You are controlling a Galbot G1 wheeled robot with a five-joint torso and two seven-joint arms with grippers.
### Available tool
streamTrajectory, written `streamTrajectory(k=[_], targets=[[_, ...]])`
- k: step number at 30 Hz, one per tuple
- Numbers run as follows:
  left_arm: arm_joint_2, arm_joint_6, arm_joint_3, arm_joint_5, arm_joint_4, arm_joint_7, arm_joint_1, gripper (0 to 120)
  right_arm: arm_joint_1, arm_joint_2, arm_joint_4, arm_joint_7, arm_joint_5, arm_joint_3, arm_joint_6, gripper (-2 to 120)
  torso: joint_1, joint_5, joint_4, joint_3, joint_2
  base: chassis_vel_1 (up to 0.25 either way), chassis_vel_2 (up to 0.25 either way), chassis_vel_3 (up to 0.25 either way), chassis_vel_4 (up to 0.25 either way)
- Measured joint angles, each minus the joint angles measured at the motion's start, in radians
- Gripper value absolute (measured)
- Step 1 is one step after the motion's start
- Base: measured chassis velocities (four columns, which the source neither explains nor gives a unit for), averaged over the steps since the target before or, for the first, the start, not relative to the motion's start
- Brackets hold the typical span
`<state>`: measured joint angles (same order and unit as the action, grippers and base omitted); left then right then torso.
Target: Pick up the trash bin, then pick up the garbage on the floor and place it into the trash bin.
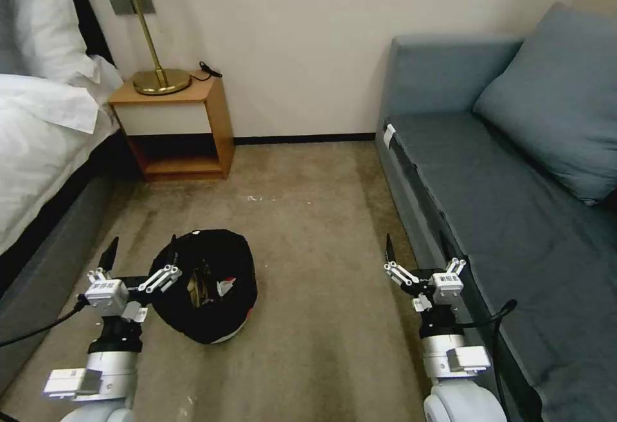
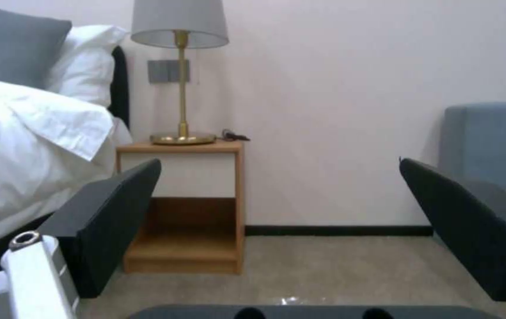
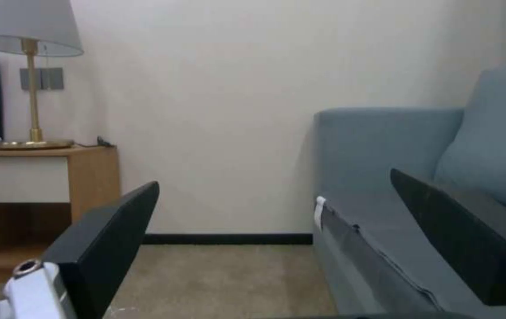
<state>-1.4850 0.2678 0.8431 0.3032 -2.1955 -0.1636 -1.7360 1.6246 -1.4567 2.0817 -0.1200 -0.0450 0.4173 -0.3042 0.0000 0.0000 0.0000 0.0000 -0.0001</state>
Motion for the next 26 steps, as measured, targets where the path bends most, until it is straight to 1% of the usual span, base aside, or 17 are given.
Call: streamTrajectory(k=[26], targets=[[0.002,-0.005,0.001,0.006,0.0,0.008,0.001,100,-0.003,0.003,0.0,0.001,0.005,-0.002,0.002,100,0.0,0.0,0.0,0.0,0.0,0.0,0.0,0.0,0.0]])
